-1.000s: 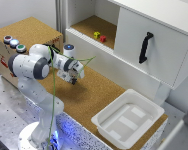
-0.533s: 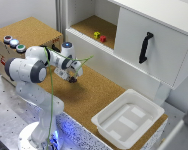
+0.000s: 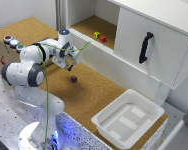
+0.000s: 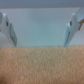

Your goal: Put the purple block on the table

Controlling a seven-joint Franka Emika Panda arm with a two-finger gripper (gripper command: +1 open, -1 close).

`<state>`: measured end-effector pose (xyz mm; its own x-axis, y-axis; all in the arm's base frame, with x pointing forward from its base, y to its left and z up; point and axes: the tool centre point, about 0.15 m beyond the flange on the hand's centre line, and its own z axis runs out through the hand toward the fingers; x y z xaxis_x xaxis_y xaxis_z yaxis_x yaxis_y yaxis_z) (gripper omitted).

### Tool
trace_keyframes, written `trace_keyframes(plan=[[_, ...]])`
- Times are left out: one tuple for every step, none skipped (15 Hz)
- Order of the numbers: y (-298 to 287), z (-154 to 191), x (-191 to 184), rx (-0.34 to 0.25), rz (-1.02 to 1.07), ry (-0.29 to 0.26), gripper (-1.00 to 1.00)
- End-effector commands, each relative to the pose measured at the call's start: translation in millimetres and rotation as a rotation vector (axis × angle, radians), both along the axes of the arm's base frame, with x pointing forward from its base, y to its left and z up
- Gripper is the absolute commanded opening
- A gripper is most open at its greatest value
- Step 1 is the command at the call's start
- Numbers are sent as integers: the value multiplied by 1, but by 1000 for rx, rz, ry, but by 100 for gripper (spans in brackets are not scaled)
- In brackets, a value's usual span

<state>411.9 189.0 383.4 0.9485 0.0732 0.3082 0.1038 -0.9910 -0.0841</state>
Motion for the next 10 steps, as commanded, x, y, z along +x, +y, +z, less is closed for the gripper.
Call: trace_keyframes(plan=[[15,67,75,-164,-65,89,100],[13,78,85,-170,-81,64,100],[11,89,94,-168,-94,37,100],[9,96,102,-173,-118,13,100],[6,105,110,-162,-132,-15,100],[5,111,118,-173,-152,-38,100],[2,115,129,-174,-162,-47,100],[2,117,136,-179,-168,-52,100],[0,118,144,-180,-168,-64,100],[-1,118,153,-171,-168,-65,100]])
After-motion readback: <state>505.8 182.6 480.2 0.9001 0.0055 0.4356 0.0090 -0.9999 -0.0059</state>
